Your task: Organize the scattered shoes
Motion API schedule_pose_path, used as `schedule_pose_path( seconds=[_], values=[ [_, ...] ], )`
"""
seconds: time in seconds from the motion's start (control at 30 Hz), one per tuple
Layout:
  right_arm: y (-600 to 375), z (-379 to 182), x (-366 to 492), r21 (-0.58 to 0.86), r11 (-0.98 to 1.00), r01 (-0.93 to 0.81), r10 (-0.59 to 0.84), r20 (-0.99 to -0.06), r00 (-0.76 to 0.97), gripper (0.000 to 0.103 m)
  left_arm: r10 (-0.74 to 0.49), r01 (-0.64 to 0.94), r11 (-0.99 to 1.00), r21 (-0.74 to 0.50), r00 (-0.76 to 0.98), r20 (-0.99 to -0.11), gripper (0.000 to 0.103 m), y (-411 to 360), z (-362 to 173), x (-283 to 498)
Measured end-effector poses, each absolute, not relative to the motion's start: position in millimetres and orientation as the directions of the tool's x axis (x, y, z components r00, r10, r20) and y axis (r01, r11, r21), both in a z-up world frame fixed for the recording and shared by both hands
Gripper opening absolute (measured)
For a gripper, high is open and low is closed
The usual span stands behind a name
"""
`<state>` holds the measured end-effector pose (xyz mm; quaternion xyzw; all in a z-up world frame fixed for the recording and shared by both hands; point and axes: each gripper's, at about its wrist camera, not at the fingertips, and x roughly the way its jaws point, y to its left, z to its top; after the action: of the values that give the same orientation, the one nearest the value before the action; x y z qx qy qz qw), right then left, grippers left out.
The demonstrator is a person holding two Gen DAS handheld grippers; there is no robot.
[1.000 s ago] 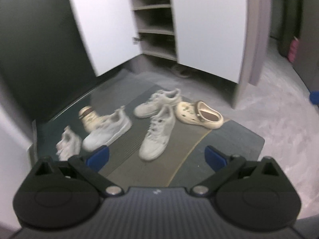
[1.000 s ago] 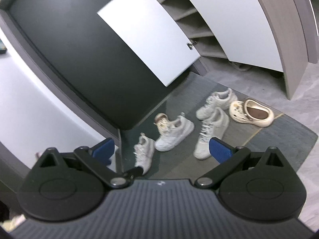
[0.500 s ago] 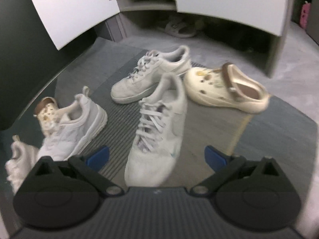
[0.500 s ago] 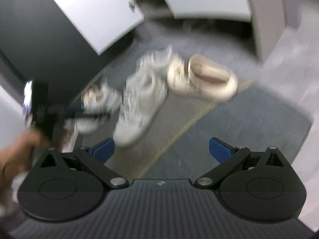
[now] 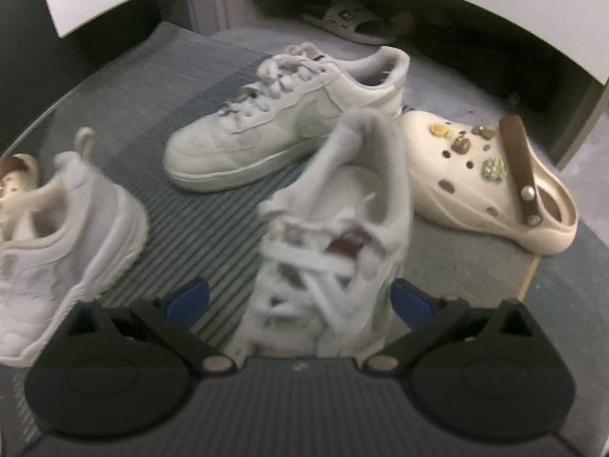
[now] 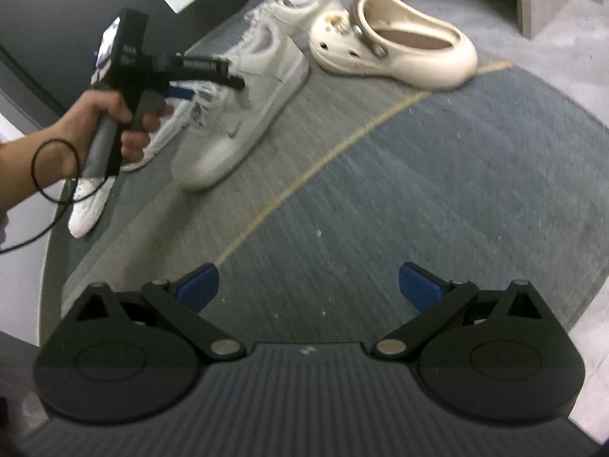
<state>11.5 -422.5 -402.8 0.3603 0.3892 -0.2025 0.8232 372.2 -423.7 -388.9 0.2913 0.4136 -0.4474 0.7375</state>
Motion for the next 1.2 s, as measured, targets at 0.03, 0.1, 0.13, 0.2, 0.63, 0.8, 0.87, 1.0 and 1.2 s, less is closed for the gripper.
schedule_pose_path(
  seconds=[0.03,0.1,0.13,0.2,0.63,0.8,0.87,1.0,1.2],
  values=[
    [-421,-409,11,0.443,0.638,0.630,-0.046,-0.795,0.605,0.103,-0.410,0.906,0.417,0.069,0.255,-0.876,0.102,-428,-393,370],
    [-416,-418,11,0.454,0.609,0.651,-0.028,-0.808,0.589,0.103,-0.392,0.917,0.390,0.088,0.252,-0.885,0.100,-436,-401,367],
    [-414,-423,12,0.457,0.598,0.658,-0.018,-0.813,0.582,0.103,-0.383,0.921,0.376,0.097,0.250,-0.889,0.098,-441,-404,365],
    [-408,-427,15,0.459,0.599,0.656,-0.001,-0.819,0.574,0.103,-0.372,0.926,0.350,0.143,0.277,-0.886,0.094,-444,-408,358],
    [-390,-402,-1,0.461,0.631,0.624,-0.037,-0.785,0.618,0.103,-0.283,0.926,0.348,0.146,0.252,-0.925,0.082,-342,-375,311],
    [-383,-395,-14,0.462,0.636,0.618,-0.045,-0.777,0.628,0.103,-0.259,0.918,0.368,0.147,0.253,-0.932,0.082,-298,-371,288],
    [-381,-395,-19,0.472,0.631,0.616,-0.043,-0.771,0.635,0.103,-0.255,0.910,0.388,0.148,0.260,-0.931,0.082,-282,-372,278],
    [-375,-392,-30,0.463,0.648,0.605,-0.042,-0.772,0.635,0.103,-0.247,0.892,0.428,0.149,0.274,-0.929,0.083,-250,-376,258],
    [-371,-391,-49,0.447,0.651,0.614,-0.045,-0.785,0.619,0.103,-0.234,0.861,0.485,0.151,0.294,-0.927,0.085,-201,-382,228]
  ],
)
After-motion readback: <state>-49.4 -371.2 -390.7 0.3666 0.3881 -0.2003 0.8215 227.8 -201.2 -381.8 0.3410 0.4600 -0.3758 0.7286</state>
